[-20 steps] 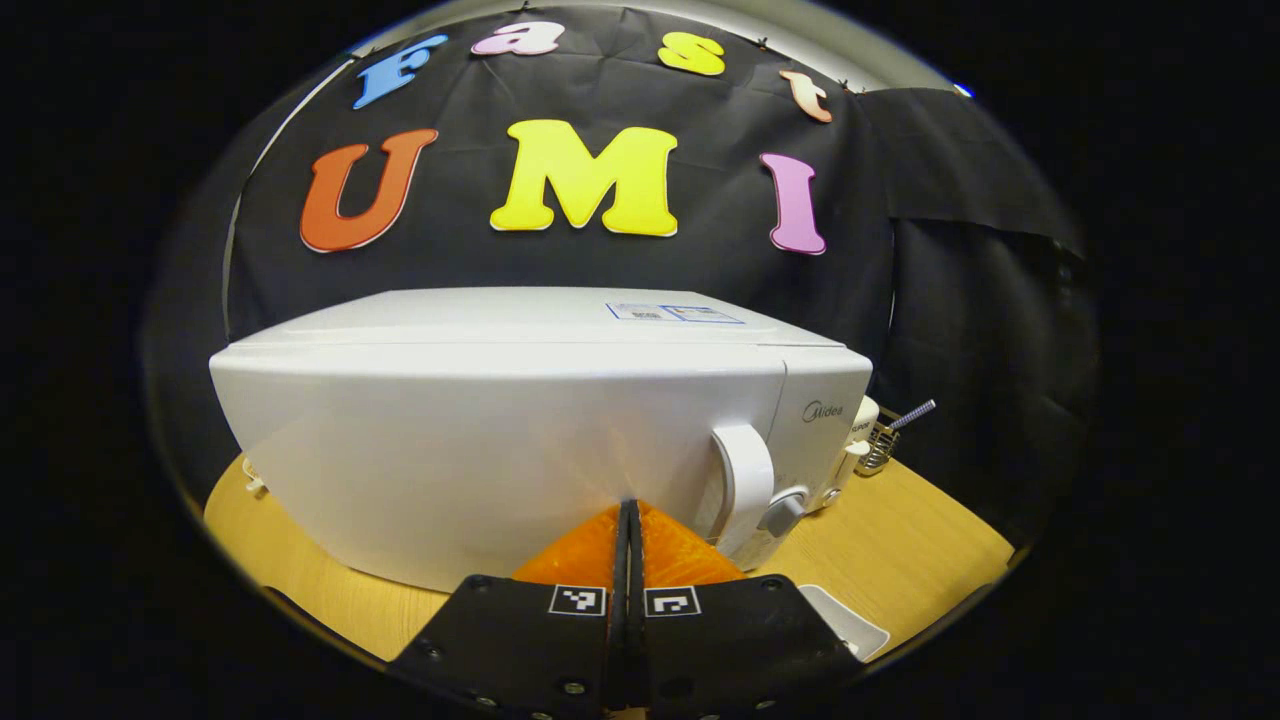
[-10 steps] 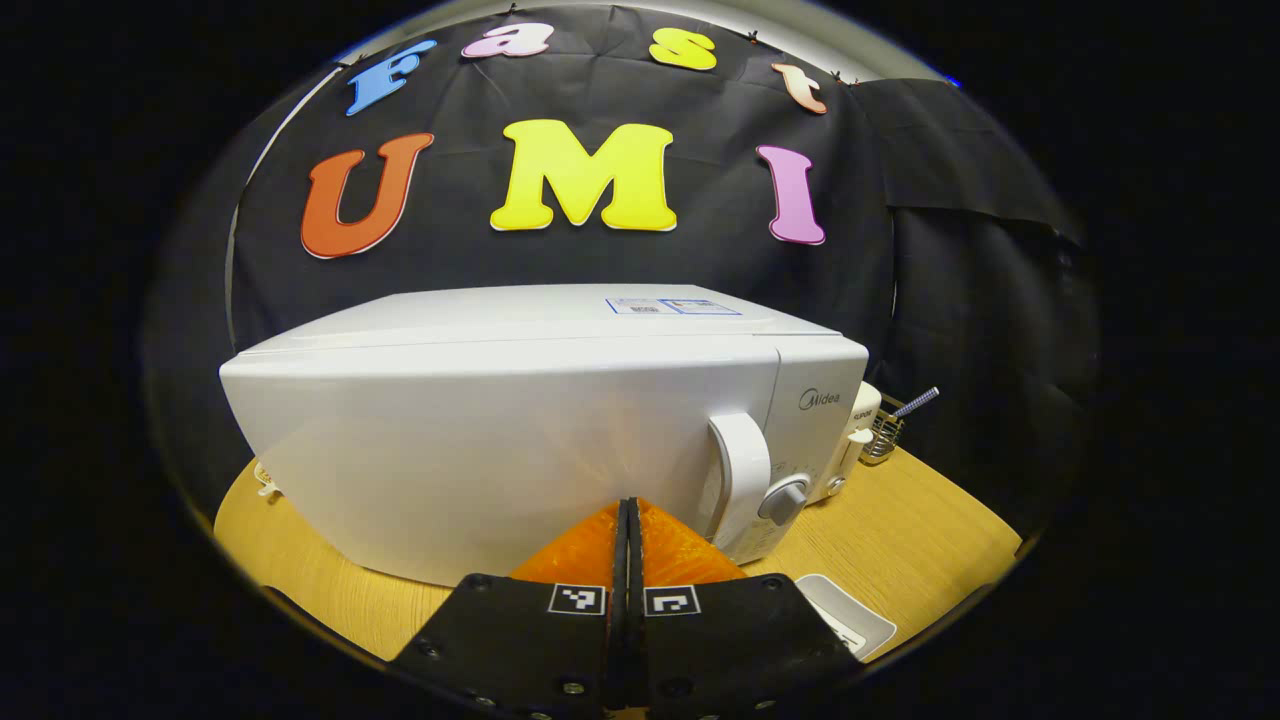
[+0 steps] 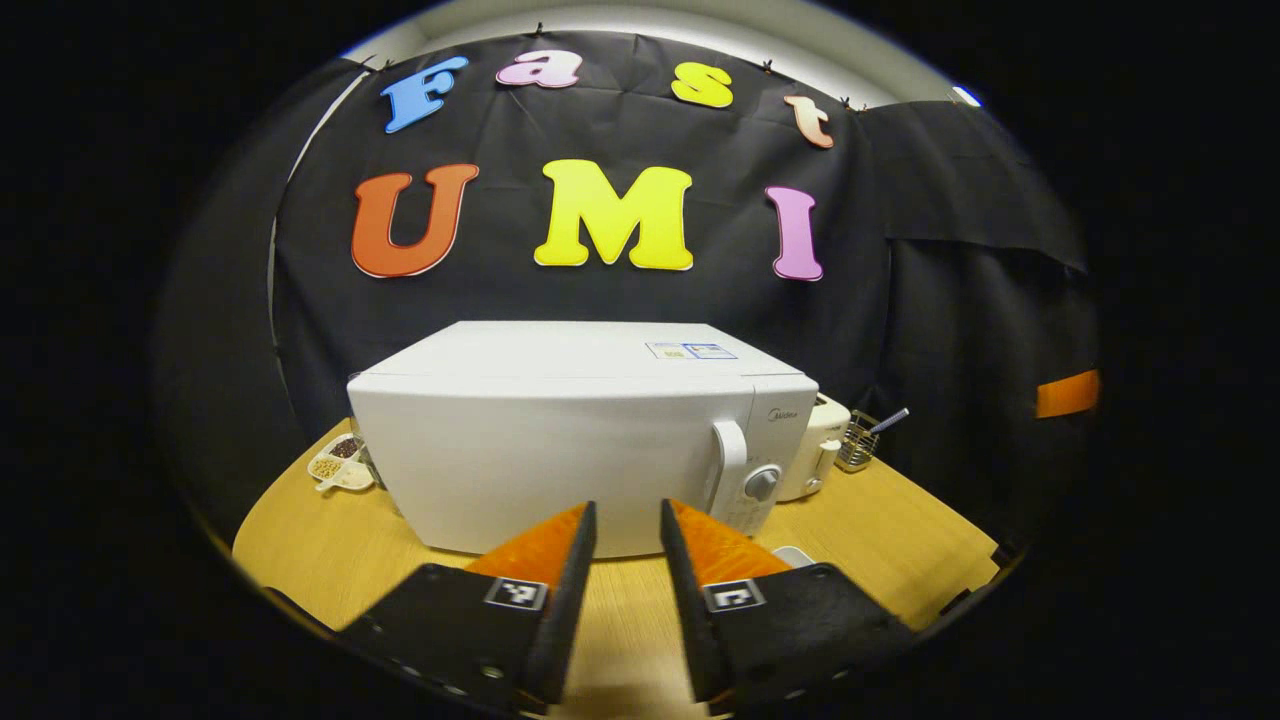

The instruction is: Open the microwave oven with the left hand, put the food in, and close the microwave oven.

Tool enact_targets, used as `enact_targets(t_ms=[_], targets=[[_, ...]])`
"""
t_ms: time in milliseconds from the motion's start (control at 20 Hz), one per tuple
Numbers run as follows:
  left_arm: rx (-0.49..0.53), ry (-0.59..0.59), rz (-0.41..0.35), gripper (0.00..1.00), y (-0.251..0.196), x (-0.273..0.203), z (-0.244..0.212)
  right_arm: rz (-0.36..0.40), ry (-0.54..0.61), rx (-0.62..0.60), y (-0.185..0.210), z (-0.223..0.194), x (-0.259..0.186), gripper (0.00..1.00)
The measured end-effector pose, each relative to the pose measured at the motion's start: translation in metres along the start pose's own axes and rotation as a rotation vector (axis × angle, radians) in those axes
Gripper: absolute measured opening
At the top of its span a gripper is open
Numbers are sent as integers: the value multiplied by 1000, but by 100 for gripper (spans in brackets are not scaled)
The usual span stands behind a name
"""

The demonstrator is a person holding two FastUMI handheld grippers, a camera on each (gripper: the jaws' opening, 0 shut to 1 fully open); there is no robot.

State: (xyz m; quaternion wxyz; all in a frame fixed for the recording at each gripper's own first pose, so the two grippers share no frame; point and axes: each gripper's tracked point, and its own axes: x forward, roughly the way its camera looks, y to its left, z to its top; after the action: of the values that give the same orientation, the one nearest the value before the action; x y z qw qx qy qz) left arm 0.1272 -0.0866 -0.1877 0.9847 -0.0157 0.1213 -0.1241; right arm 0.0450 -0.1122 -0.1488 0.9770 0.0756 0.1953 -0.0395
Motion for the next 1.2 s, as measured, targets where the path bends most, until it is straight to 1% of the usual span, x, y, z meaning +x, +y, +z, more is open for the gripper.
enact_targets(t_ms=[100, 150, 250, 450, 550, 750, 900, 1100, 1200], targets=[[33, -61, 12, 96, 5, -20, 10, 16, -7, -25, 13, -3, -2, 100], [61, -59, 32, 93, 12, -33, 12, 17, -13, -35, 19, -2, -3, 100], [82, -52, 53, 94, 18, -57, 16, 43, -22, -37, 35, -2, -9, 100], [54, -83, 72, 94, 18, -100, 39, 83, -60, -51, 60, 2, -24, 100], [37, -96, 105, 94, 24, -123, 52, 99, -80, -62, 71, 6, -33, 100], [25, -106, 95, 93, 17, -161, 76, 129, -123, -78, 87, 18, -55, 100], [21, -134, 108, 93, 20, -183, 97, 143, -160, -73, 95, 31, -72, 100], [1, -146, 184, 94, 36, -201, 114, 159, -202, -85, 105, 47, -89, 100], [-14, -156, 198, 94, 36, -206, 121, 159, -222, -101, 106, 55, -96, 100]])
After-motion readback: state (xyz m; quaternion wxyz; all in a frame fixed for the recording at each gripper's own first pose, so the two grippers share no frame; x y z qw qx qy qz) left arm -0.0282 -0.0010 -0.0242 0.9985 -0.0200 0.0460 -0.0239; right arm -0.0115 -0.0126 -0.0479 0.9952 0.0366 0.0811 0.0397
